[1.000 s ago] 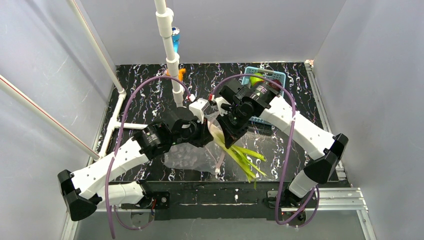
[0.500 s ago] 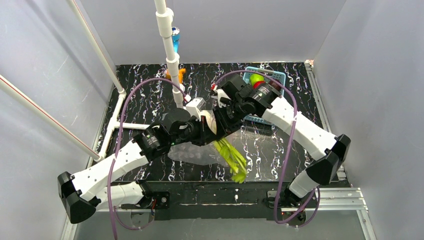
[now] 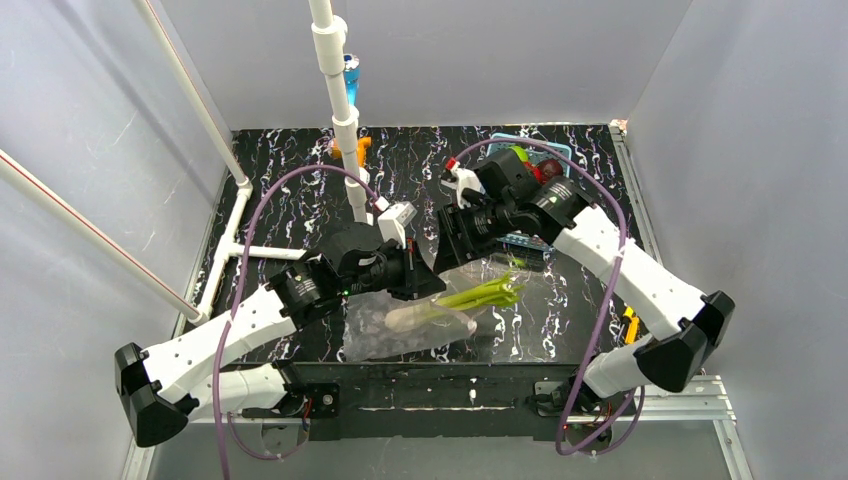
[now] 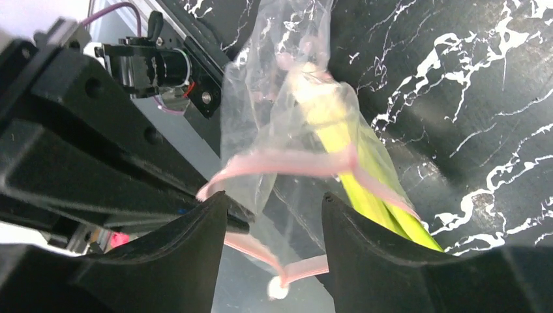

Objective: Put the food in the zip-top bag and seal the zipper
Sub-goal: Place the fake vegetable in the zipper food storage bag.

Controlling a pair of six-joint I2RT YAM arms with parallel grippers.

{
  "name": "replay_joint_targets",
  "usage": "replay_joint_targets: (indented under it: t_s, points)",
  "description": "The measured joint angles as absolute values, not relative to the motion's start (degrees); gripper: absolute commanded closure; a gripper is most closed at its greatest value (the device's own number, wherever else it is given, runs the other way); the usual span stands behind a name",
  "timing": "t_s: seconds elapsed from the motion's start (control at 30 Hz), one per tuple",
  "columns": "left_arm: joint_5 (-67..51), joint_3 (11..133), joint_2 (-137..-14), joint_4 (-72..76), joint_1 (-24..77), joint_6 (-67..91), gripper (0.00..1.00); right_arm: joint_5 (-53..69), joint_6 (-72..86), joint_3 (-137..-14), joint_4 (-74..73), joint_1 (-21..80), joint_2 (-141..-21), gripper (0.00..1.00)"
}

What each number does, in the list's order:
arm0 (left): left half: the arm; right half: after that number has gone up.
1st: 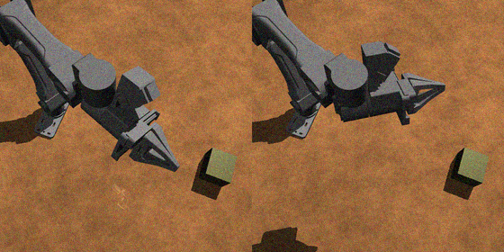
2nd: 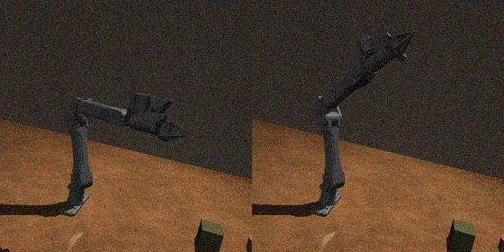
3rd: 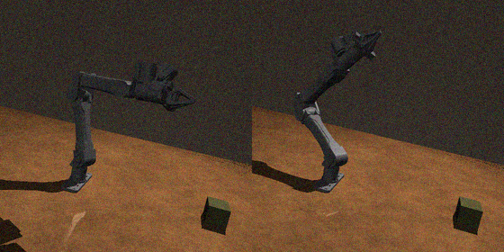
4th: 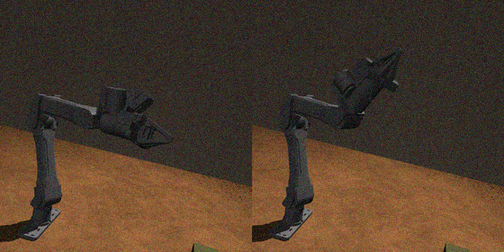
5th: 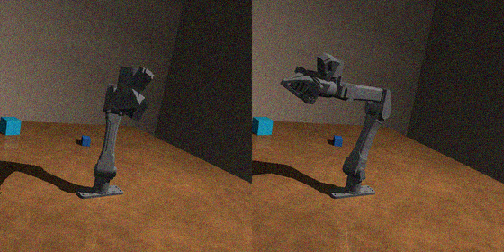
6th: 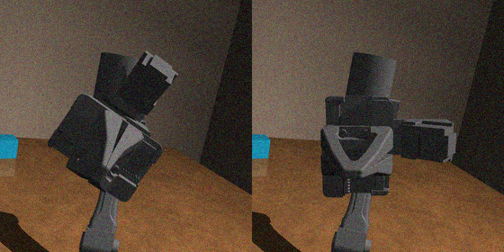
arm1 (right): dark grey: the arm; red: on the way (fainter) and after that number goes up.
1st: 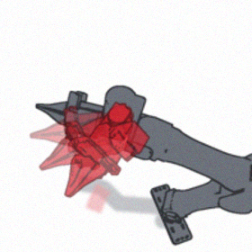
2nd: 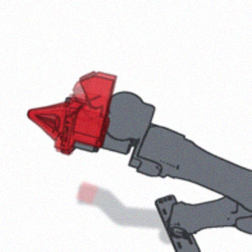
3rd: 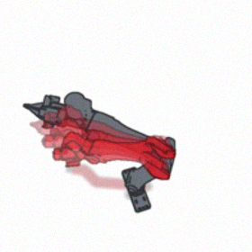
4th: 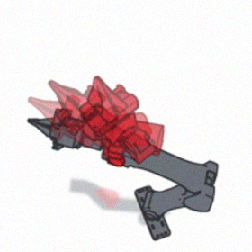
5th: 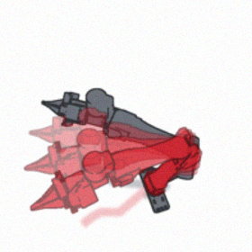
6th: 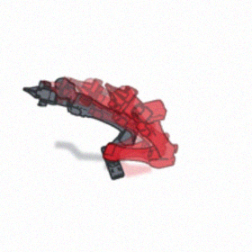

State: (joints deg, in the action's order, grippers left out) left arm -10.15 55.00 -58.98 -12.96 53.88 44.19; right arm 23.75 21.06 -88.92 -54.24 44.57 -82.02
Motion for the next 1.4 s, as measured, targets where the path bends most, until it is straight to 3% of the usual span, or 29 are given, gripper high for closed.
replay_joint_targets:
  t_s: [0.23, 0.37, 0.47, 0.53, 0.57, 0.83, 1.17, 1.23, 1.4]
  points:
    - [-9.4, 55.0, -58.9, -12.7, 54.0, 44.6, 1.0, 20.0, 19.0, -84.6, -58.3, 46.6, -74.3, 0.33]
    - [-8.8, 55.0, -58.8, -13.0, 54.0, 44.5, 1.0, 14.0, 18.0, -82.5, -59.9, 46.8, -71.8, 0.16]
    - [-8.1, 55.0, -58.5, -13.6, 54.0, 44.5, 1.0, 11.0, 19.1, -78.9, -59.2, 44.7, -67.8, 0.13]
    - [-7.8, 55.0, -58.1, -13.8, 54.0, 44.5, 1.0, 10.5, 20.4, -76.1, -58.4, 41.4, -64.5, 0.02]
    - [-7.7, 55.0, -57.9, -13.8, 54.0, 44.5, 1.0, 10.4, 21.1, -74.9, -58.3, 39.9, -63.4, 0.02]
    - [-7.7, 55.0, -57.5, -13.9, 54.0, 44.5, 1.0, 12.0, 23.6, -70.3, -56.5, 35.0, -64.5, 0.02]
    - [-7.7, 55.3, -58.1, -13.8, 54.0, 44.5, 1.0, 18.1, 30.2, -63.1, -51.4, 37.0, -65.7, 0.03]
    - [-7.7, 55.4, -58.5, -13.8, 54.0, 44.5, 1.0, 17.4, 30.4, -63.0, -52.1, 38.2, -65.6, 0.07]
    - [-7.7, 55.9, -59.5, -13.7, 54.0, 44.5, 1.0, 15.6, 31.8, -62.4, -52.1, 38.7, -63.0, 0.3]
